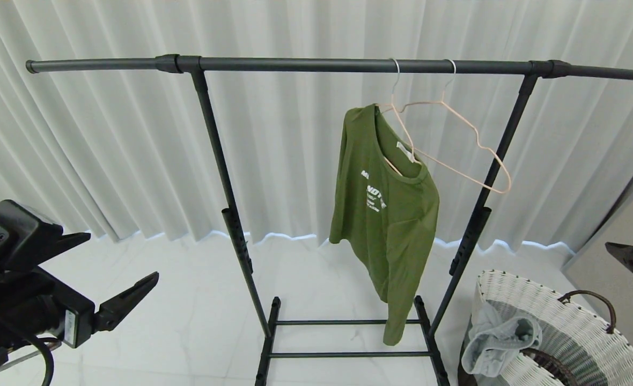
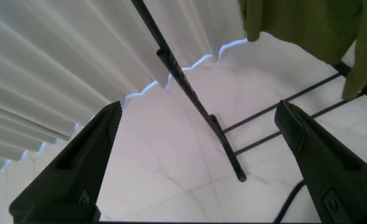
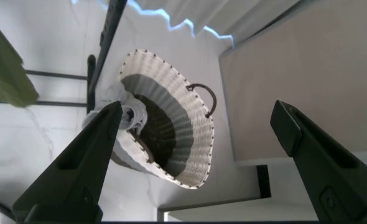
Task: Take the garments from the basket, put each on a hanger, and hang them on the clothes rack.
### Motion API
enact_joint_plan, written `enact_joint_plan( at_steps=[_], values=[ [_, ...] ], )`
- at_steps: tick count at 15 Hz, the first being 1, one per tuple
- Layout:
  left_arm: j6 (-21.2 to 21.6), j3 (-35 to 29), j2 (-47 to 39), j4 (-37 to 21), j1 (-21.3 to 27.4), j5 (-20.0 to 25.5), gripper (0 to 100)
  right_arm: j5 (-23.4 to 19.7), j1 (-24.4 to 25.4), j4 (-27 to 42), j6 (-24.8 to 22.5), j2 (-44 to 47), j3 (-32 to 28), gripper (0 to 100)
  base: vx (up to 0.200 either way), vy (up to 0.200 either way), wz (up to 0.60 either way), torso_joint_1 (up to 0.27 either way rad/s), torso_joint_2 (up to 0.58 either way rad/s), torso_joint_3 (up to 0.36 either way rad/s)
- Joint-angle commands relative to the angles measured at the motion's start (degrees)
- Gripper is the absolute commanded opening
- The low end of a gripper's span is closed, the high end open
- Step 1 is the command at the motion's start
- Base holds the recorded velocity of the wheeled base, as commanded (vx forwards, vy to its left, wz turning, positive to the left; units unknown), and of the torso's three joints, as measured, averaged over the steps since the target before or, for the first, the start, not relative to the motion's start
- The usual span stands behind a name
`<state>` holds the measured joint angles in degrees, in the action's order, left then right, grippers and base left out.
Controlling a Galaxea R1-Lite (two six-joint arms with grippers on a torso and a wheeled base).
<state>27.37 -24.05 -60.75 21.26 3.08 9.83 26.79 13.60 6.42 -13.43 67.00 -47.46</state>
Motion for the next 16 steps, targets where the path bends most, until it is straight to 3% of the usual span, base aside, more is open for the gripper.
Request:
enact_joint_plan(
  at_steps=[1,3,4,12,16],
  values=[
    [-2.58,-0.29,-0.25,0.01,0.08,0.02,100,0.01,0.02,0.08,-0.36,0.15,0.44,100,0.000,0.000,0.00,-0.207,0.49,0.261],
    [-16.12,-2.14,-0.95,0.01,-0.10,-1.21,100,0.01,-0.25,0.17,-0.54,0.24,0.44,100,0.000,0.000,0.00,-0.217,0.49,0.273],
    [-18.23,-3.37,-1.39,-0.08,-0.36,-3.50,100,0.10,-0.25,0.26,-0.54,0.24,0.61,100,0.000,0.000,0.00,-0.217,0.51,0.286],
    [-15.94,-1.70,-1.48,-0.08,-0.27,-4.82,100,1.15,-1.92,0.08,-1.60,-0.64,3.86,100,0.000,0.000,0.00,-0.195,0.48,0.284],
    [-11.72,-1.35,-1.31,-0.08,-0.45,-4.82,100,1.24,-1.83,0.17,-1.60,-1.61,5.01,100,0.000,0.000,0.00,-0.168,0.46,0.297]
  ],
)
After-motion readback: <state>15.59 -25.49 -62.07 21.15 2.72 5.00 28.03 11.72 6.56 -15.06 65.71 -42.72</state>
